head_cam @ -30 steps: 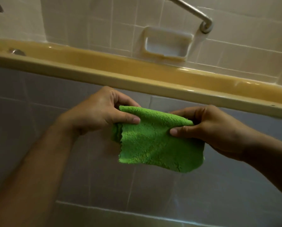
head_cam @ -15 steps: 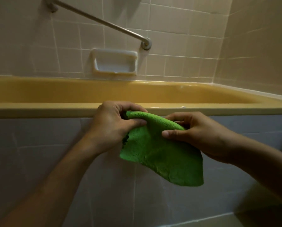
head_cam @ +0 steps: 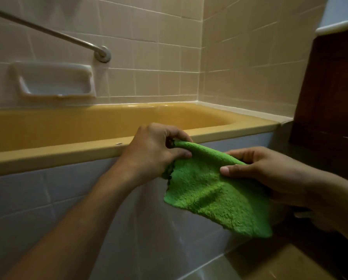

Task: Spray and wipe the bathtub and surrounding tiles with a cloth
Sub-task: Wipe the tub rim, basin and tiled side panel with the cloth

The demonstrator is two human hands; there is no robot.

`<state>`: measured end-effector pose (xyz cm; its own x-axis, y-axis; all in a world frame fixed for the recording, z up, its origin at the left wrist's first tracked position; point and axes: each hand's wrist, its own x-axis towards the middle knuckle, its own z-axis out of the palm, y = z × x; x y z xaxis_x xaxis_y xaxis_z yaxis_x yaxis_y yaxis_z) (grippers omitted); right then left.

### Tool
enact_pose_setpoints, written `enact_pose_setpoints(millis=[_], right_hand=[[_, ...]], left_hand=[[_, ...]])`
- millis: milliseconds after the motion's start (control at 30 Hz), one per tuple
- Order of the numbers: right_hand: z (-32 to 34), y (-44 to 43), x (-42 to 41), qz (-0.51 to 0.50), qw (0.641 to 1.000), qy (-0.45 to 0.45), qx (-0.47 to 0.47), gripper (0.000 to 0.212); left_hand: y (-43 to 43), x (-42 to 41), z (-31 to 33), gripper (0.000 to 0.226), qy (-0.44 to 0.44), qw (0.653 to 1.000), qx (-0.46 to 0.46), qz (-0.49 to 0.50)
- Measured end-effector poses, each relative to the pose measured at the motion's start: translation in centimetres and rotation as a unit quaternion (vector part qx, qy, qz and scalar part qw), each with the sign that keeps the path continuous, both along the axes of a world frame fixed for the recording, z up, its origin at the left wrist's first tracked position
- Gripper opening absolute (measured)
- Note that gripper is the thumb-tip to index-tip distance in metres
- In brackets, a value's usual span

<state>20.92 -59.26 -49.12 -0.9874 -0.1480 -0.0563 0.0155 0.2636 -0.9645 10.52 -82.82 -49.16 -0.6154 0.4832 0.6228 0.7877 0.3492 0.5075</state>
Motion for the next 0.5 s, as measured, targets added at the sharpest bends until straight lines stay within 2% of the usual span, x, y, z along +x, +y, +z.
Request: enact_pose_setpoints(millis=[133,167,267,367,433,500], right_hand=[[0.8,7.3,-0.4,-0.082,0.996,-0.015,-0.045,0.024],[1.1,8.7,-0.7,-0.102,0.994,-0.012,-0.046,0.024],[3.0,12.8,-1.3,-0.188,0.982,0.014,-0.026,0.023],[6.0,15.7,-1.9,-0.287,0.955,0.078,-0.022,0.020],[8.0,17.4,-2.9,-0.336,0.932,0.137,0.003,0.030],[9.4,18.6,-4.5,-0.369,0.904,0.198,0.090,0.036]], left_hand=[[4.8,-2.9,1.0,0.023,0.142,0.986,-0.071,0.055],[5.5,-3.9,1.2,0.027,0.153,0.981,-0.093,0.074],[8.6,-6.4,2.4,0.047,0.093,0.965,-0.226,0.090],[11.5,-7.8,3.1,0.059,0.052,0.922,-0.375,0.079],[12.8,-8.6,3.6,0.062,0.022,0.911,-0.407,0.062],[13.6,-9.1,3.7,0.062,0.010,0.905,-0.422,0.059]])
